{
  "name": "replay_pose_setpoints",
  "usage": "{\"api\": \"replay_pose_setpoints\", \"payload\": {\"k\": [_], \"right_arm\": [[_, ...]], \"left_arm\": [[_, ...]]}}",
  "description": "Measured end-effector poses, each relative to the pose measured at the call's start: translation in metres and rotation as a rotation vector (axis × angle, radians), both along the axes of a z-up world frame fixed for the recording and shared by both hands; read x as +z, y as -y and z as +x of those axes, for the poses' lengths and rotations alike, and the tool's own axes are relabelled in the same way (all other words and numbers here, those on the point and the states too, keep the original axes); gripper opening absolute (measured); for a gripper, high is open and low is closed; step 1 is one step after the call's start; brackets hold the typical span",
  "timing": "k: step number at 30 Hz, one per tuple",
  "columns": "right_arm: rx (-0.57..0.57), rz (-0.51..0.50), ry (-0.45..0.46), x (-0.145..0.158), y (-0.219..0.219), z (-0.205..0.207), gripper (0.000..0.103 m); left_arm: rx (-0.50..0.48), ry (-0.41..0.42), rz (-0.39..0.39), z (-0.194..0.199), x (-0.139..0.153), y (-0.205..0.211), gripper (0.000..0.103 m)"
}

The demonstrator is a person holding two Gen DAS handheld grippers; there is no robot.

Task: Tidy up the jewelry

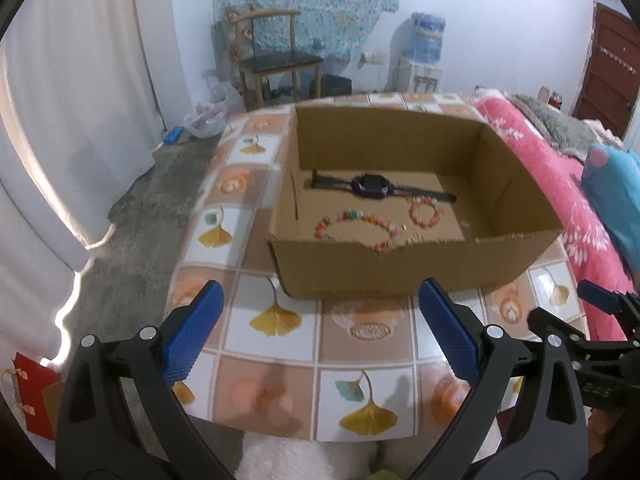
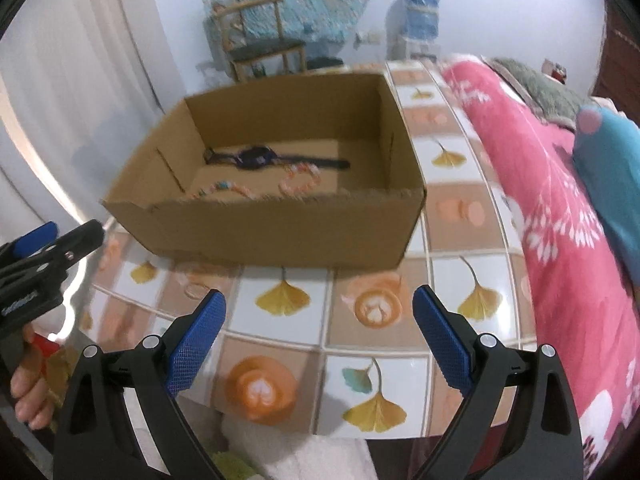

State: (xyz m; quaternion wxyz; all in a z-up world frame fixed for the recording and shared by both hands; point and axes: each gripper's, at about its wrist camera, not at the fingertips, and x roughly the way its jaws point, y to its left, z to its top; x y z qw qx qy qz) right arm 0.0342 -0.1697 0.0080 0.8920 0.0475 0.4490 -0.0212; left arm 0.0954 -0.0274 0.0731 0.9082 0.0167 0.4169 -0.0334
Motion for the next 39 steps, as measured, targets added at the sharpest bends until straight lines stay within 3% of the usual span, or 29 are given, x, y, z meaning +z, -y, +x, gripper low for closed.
{"api": "replay_pose_setpoints", "payload": {"k": [6,39], "right_arm": [[-0.008,0.009,-0.002,0.0,-0.002,0.008,0.092],[-0.042,0.011,-0.003,0.006,0.005,0.025,0.092]], "left_arm": [[0.004,-0.048,0.008,0.006,-0.008,0.008,0.095],[0.032,-0.069,0.009,0.022,-0.011,0.007,0.094]]}}
